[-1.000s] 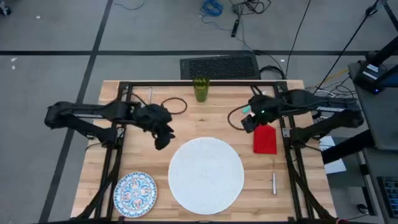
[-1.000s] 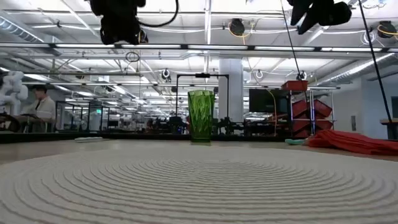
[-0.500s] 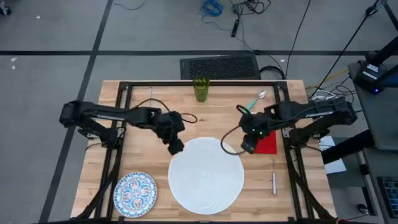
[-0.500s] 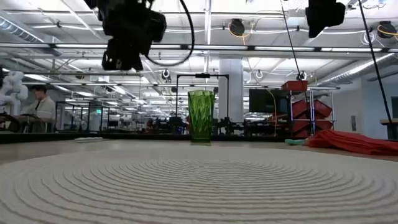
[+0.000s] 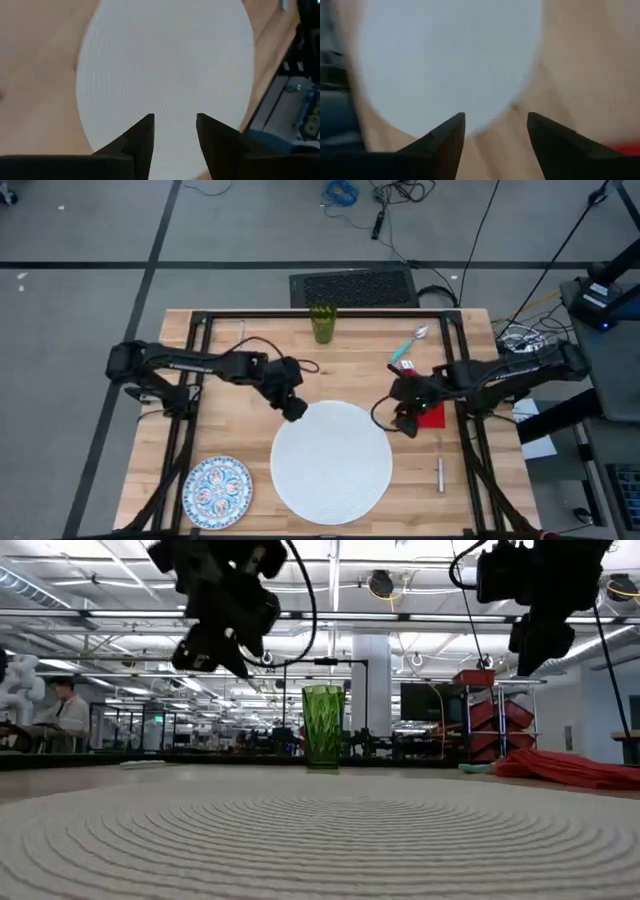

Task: Set table place
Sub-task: Move the white placemat to the center of the table

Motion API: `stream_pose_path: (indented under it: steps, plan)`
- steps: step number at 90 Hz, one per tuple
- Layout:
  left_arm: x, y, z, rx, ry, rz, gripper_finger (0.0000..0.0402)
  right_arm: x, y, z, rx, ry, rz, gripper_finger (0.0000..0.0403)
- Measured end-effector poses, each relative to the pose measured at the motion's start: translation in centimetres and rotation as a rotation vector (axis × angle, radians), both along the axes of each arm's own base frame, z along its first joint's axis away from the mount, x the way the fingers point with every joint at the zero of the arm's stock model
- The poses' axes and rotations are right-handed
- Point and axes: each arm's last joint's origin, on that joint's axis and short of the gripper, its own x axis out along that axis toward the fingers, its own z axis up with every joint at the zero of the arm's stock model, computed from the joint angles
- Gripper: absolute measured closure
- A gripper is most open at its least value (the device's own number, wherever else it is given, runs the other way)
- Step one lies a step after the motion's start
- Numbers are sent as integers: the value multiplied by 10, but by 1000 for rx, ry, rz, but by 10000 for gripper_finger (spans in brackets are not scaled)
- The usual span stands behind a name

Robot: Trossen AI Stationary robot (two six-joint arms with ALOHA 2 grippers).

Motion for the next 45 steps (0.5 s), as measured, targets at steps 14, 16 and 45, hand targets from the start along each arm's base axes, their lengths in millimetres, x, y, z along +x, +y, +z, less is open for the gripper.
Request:
stream_pose_path:
  steps: [14,16,45]
  plan:
    - [7,26,-25,-60,61,13,270,7,1,10,33,-112,-6,206]
    - [8,29,-29,-66,66,6,270,8,1,11,35,-127,-5,206]
    - [24,50,-74,-56,87,-15,270,12,2,17,33,-193,15,206]
